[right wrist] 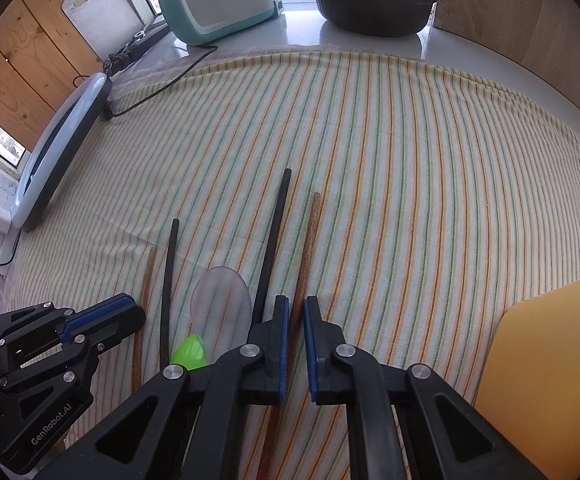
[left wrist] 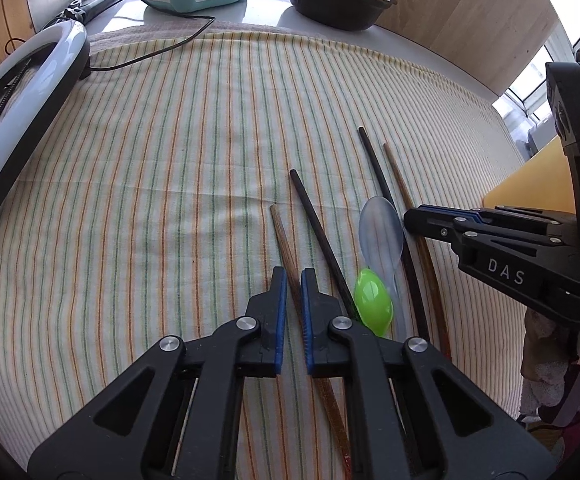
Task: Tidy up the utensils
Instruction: 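Close the left tool on a wooden chopstick and lift it, then carry the wooden chopstick with the left tool over the yellow container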
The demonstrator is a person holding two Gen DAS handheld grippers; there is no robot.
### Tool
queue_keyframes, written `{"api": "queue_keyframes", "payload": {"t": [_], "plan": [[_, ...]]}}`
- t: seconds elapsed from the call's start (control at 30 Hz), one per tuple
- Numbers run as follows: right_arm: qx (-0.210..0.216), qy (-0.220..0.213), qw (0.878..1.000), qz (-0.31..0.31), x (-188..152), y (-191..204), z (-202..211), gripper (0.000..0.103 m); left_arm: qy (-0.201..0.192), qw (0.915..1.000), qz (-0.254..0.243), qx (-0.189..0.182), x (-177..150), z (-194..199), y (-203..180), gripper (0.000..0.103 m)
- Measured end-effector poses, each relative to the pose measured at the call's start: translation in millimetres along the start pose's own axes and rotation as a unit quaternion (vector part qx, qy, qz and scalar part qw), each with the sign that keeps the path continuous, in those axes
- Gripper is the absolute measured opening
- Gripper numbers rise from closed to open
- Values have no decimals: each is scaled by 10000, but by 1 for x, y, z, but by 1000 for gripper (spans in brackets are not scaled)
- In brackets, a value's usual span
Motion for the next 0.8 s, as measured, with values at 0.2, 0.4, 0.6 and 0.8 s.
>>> {"api": "queue_keyframes", "payload": {"t": [0.2,0.4,0.6,0.8], "plan": [[-70,-46,10000,47,1,6,-1,6,-85,9998,-106,126,-3,-2,-8,7],[207,-196,9996,-85,-8,1,11,3,-254,9990,303,-213,-7,7,6,4],[546,-536,9970,-96,-18,-2,37,3,-708,9951,494,-485,-11,38,13,4],[797,-1015,9916,-101,-31,-6,68,3,-1230,9893,465,-635,-15,74,8,3]]}}
Point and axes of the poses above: each gripper's, at about its wrist camera, not at the fingertips, and z roughly against the way its jaws point, y to its left, x to its top, the point moved 1 cm from there along -z, roughly the way its jaws point, and after that the axes turned 8 degrees about -x, right-handed, at the moved point
